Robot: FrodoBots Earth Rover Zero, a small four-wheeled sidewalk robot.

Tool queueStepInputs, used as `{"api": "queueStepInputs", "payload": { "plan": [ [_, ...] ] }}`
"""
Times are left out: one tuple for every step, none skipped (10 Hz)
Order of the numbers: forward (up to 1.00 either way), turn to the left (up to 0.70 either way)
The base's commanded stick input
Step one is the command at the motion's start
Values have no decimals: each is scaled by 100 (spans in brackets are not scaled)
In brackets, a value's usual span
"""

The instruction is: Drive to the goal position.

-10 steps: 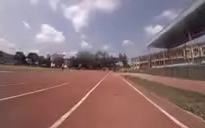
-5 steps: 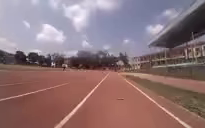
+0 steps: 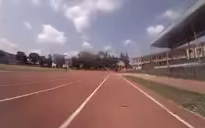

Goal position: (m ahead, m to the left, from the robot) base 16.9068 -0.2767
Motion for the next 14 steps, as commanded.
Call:
{"api": "queueStepInputs", "payload": {
  "plan": [
    [70, 0],
    [70, 0],
    [70, 0],
    [70, 0],
    [70, 0],
    [70, 0],
    [70, 0],
    [70, 0],
    [70, 0],
    [70, 0],
    [70, 0],
    [70, 0],
    [70, 0],
    [70, 0]
  ]
}}
